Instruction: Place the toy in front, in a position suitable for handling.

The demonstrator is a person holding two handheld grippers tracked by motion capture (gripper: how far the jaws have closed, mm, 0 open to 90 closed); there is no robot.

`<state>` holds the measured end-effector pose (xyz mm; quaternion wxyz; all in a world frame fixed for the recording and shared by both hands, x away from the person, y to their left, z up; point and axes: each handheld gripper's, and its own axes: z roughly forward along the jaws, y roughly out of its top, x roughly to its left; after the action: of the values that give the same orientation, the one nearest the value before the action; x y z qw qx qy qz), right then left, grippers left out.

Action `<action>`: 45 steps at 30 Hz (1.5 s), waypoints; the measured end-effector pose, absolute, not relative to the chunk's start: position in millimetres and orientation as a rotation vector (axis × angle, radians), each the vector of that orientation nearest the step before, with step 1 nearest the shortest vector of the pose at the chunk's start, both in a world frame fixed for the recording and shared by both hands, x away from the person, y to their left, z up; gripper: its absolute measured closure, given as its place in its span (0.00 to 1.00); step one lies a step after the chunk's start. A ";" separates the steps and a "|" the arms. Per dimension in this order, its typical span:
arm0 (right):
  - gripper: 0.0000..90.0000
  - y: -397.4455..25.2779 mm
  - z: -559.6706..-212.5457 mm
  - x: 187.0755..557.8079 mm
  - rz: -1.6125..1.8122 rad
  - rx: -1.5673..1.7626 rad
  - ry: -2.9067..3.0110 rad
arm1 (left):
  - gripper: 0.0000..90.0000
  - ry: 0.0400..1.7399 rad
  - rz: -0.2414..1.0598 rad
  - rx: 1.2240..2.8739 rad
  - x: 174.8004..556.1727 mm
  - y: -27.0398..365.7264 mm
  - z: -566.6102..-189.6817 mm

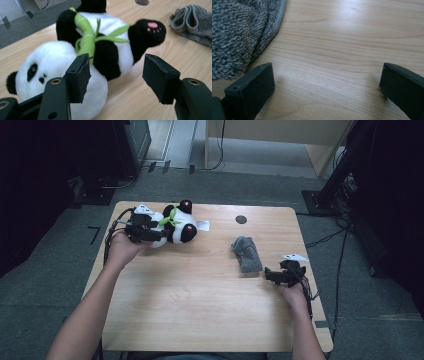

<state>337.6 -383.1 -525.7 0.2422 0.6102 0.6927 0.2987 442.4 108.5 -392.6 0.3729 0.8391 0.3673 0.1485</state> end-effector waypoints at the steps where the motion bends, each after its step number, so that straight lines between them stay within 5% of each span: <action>1: 0.00 -383.1 -525.7 337.6 0.817 1.668 1.894 | 0.43 0.943 0.382 2.152 445.0 107.7 -391.1; 35: 0.00 -382.9 -525.7 338.1 0.818 1.663 1.897 | 0.45 1.021 0.336 2.215 513.6 78.8 -409.3; 45: 0.00 -382.9 -525.8 338.1 0.819 1.663 1.897 | 0.66 1.065 0.332 2.156 510.7 77.8 -420.8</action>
<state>338.1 -382.9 -525.8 0.2420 0.6084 0.6940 0.2996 510.7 77.8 -420.8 0.3497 0.8321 0.4111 0.1280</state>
